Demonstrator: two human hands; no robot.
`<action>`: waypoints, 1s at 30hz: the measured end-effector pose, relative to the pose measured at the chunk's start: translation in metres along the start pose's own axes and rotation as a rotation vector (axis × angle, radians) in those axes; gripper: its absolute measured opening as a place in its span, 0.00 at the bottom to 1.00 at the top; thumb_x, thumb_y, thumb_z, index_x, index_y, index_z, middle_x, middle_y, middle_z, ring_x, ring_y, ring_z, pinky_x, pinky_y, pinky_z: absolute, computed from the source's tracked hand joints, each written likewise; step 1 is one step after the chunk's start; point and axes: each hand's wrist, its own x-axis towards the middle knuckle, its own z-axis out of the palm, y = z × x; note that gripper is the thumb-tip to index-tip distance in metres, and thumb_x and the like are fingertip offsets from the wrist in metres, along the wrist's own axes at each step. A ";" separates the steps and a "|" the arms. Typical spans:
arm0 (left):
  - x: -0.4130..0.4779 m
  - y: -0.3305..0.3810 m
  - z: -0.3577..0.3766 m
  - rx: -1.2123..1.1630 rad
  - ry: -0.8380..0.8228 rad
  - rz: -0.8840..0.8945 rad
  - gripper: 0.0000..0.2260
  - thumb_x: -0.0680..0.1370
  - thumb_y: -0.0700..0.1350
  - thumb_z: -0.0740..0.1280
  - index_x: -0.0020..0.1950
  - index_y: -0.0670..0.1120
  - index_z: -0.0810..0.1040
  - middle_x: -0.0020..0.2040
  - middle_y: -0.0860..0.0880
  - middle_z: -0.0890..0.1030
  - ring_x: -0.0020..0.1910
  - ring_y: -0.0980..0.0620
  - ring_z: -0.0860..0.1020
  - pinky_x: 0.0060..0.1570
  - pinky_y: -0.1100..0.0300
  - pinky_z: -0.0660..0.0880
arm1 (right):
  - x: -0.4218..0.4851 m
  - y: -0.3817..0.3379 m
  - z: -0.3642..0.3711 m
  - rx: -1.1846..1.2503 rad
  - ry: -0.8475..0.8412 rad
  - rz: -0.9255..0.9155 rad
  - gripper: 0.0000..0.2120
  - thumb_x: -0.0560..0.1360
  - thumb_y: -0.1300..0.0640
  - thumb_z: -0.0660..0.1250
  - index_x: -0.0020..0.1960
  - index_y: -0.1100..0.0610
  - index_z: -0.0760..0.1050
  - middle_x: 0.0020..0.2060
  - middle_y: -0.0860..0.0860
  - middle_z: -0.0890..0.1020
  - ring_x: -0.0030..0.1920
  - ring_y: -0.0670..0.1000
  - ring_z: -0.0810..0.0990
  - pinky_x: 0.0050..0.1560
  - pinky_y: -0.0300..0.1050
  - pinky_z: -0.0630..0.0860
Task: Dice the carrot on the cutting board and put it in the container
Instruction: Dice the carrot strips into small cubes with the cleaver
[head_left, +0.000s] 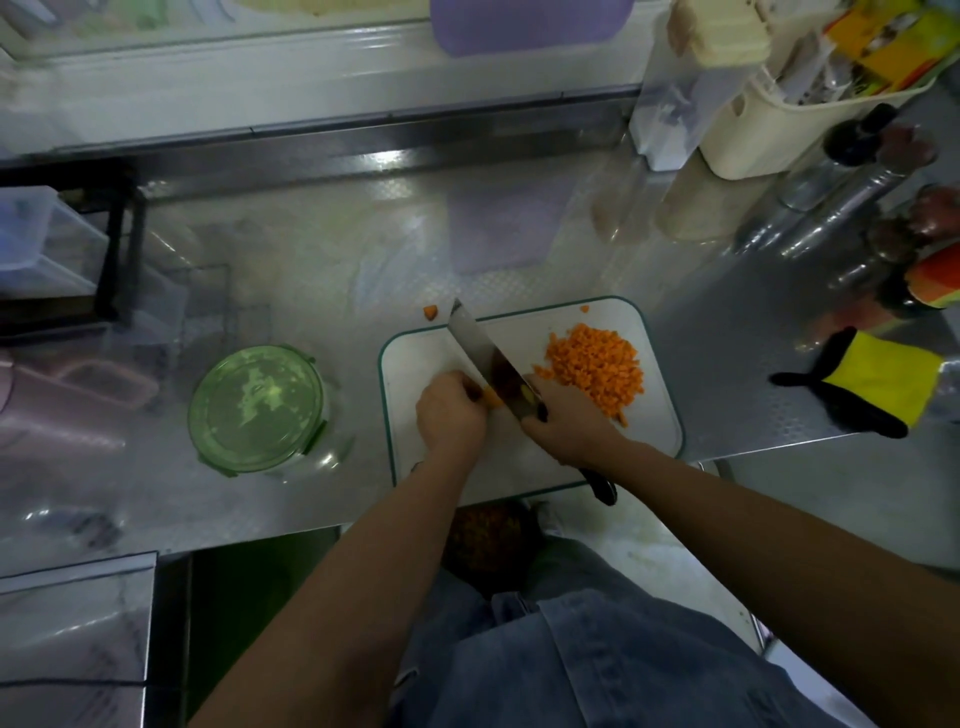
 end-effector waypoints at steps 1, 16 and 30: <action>-0.001 -0.001 -0.001 0.014 0.006 0.024 0.05 0.76 0.44 0.67 0.50 0.48 0.80 0.48 0.47 0.82 0.48 0.45 0.79 0.45 0.55 0.73 | -0.001 0.001 -0.002 0.020 0.008 0.014 0.18 0.74 0.58 0.64 0.63 0.56 0.70 0.37 0.53 0.76 0.31 0.50 0.72 0.33 0.45 0.71; 0.001 -0.012 -0.009 0.310 -0.019 0.354 0.08 0.76 0.50 0.68 0.49 0.47 0.80 0.48 0.47 0.76 0.47 0.47 0.76 0.43 0.53 0.74 | -0.012 -0.008 0.001 0.085 0.043 0.099 0.17 0.76 0.58 0.62 0.64 0.58 0.67 0.38 0.58 0.78 0.32 0.54 0.76 0.36 0.60 0.78; -0.003 -0.020 0.001 0.168 0.071 0.284 0.07 0.75 0.50 0.69 0.46 0.47 0.82 0.45 0.47 0.79 0.47 0.47 0.76 0.41 0.54 0.73 | -0.002 -0.013 0.025 -0.099 0.039 0.028 0.13 0.75 0.60 0.62 0.58 0.61 0.66 0.33 0.53 0.71 0.34 0.59 0.75 0.32 0.48 0.65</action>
